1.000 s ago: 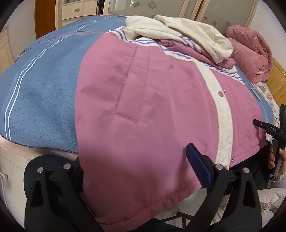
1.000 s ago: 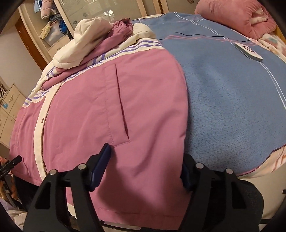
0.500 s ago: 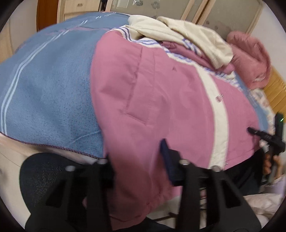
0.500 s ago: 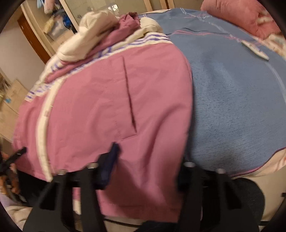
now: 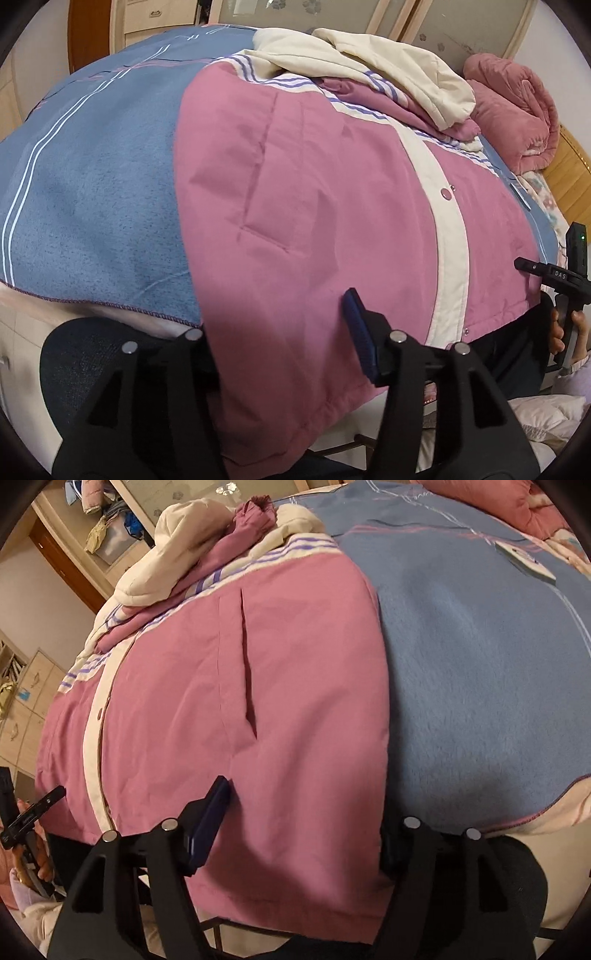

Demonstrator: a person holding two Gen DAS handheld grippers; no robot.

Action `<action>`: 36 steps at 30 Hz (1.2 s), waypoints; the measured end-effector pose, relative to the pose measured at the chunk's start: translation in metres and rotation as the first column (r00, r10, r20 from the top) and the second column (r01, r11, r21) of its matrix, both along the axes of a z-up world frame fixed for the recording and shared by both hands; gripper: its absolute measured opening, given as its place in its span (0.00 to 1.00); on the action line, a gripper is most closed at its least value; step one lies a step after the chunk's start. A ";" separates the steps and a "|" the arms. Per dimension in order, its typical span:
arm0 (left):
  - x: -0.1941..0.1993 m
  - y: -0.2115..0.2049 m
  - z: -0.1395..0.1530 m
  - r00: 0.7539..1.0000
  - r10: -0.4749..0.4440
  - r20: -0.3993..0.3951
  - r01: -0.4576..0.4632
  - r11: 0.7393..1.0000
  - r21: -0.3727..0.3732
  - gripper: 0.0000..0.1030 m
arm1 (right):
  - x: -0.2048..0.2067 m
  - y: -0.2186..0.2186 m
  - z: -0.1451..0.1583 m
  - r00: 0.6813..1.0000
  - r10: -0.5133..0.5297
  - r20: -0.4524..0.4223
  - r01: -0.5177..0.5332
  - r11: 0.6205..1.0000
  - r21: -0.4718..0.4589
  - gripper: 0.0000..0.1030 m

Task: Fold large clothes
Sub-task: 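Grasp the pink jacket hem with both tools, then lift the pink hem with both tools and fold it over toward the hood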

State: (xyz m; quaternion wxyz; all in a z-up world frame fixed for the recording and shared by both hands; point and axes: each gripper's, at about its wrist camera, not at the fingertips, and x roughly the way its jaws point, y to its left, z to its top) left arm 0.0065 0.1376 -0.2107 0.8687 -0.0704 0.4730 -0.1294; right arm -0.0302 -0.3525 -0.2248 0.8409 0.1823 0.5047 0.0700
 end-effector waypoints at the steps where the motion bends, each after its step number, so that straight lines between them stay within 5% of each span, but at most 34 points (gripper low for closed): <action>1: 0.000 0.000 -0.001 1.000 -0.001 -0.002 0.001 1.000 -0.005 0.52 | 0.000 0.000 -0.001 1.000 -0.003 0.000 0.003 1.000 0.007 0.68; 3: 0.001 -0.001 0.001 1.000 -0.001 0.000 0.001 1.000 -0.015 0.45 | -0.003 0.003 0.000 1.000 0.010 0.012 -0.010 1.000 0.011 0.58; 5: 0.000 0.004 0.006 1.000 0.001 0.003 -0.001 1.000 -0.018 0.19 | -0.005 0.008 0.005 0.998 0.042 0.039 -0.044 0.998 0.046 0.40; 8: -0.001 0.018 0.016 1.000 -0.025 0.006 0.025 0.991 -0.134 0.12 | -0.003 0.001 0.015 0.995 0.050 0.087 -0.065 0.981 0.184 0.25; 15: 0.003 0.018 0.059 0.986 -0.116 0.117 0.146 0.944 -0.296 0.11 | 0.020 0.004 0.061 0.961 0.082 0.265 -0.179 0.912 0.368 0.22; 20: 0.034 0.010 0.118 0.950 -0.173 0.260 0.268 0.880 -0.392 0.11 | 0.071 0.007 0.104 0.914 0.062 0.401 -0.265 0.840 0.474 0.20; 24: 0.074 0.008 0.159 0.926 -0.167 0.339 0.304 0.862 -0.406 0.12 | 0.115 0.002 0.139 0.878 0.013 0.479 -0.271 0.838 0.474 0.20; 31: 0.202 0.016 0.199 0.948 -0.004 0.318 0.157 0.876 -0.456 0.12 | 0.224 -0.028 0.172 0.873 -0.165 0.460 -0.101 0.859 0.501 0.20; 33: 0.252 0.023 0.196 0.960 0.079 0.269 0.055 0.888 -0.456 0.12 | 0.267 -0.044 0.163 0.882 -0.249 0.399 -0.012 0.836 0.549 0.20; 36: 0.325 0.041 0.171 0.970 0.194 0.148 -0.101 0.873 -0.477 0.12 | 0.319 -0.059 0.135 0.896 -0.320 0.307 0.099 0.819 0.565 0.20</action>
